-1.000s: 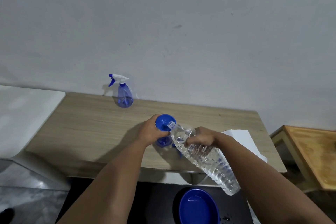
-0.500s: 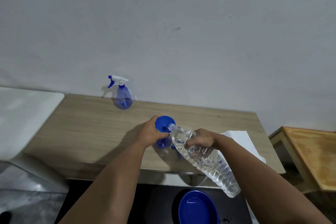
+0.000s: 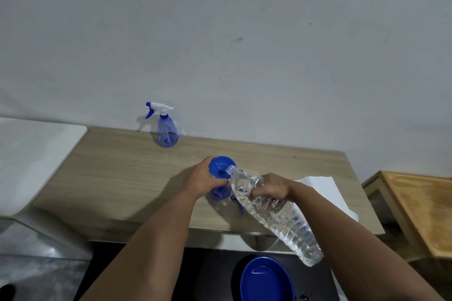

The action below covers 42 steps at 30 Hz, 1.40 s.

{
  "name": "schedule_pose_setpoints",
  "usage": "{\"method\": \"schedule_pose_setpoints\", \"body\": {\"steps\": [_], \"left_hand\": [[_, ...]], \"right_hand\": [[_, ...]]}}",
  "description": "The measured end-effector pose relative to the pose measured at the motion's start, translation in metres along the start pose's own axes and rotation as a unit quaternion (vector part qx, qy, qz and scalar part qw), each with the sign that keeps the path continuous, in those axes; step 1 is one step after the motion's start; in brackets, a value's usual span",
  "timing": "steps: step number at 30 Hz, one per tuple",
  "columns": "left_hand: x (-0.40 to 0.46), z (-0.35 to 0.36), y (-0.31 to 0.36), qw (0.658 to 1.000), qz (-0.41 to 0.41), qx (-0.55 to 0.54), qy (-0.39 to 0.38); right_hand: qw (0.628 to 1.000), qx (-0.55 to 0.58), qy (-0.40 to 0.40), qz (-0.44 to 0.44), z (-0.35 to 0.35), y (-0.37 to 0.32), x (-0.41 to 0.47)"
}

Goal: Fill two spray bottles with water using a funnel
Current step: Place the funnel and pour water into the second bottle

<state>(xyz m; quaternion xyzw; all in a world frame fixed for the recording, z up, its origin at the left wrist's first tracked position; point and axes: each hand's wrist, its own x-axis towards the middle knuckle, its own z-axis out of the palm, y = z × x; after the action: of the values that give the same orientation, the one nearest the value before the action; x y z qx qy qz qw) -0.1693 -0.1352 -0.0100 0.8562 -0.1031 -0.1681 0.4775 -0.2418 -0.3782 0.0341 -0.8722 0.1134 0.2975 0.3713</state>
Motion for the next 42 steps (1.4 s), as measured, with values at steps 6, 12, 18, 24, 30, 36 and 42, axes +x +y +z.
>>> {"method": "schedule_pose_setpoints", "body": {"steps": [6, 12, 18, 24, 30, 36, 42], "left_hand": [[0.001, 0.0, -0.002, 1.0, 0.001, 0.015, -0.001], [0.0, -0.002, 0.0, 1.0, -0.007, 0.017, -0.004], [0.002, -0.001, -0.003, 1.0, -0.004, 0.008, -0.006], [0.006, 0.0, -0.006, 1.0, 0.0, 0.003, -0.013], [0.006, -0.001, -0.005, 1.0, -0.005, -0.008, -0.018], [0.004, -0.001, -0.006, 1.0, -0.009, -0.004, -0.014], [0.007, 0.001, -0.006, 1.0, -0.008, -0.003, -0.015]], "right_hand": [[0.995, 0.064, 0.056, -0.051, 0.002, 0.011, 0.0], [0.968, 0.184, 0.143, -0.089, -0.02, 0.028, -0.006], [0.92, 0.257, 0.283, -0.09, -0.06, 0.035, -0.001], [0.871, 0.284, 0.393, -0.085, -0.075, 0.038, 0.018], [0.842, 0.32, 0.425, -0.085, -0.058, 0.047, 0.044], [0.83, 0.351, 0.423, -0.097, -0.039, 0.05, 0.061], [0.852, 0.328, 0.4, -0.082, -0.037, 0.052, 0.056]]}}
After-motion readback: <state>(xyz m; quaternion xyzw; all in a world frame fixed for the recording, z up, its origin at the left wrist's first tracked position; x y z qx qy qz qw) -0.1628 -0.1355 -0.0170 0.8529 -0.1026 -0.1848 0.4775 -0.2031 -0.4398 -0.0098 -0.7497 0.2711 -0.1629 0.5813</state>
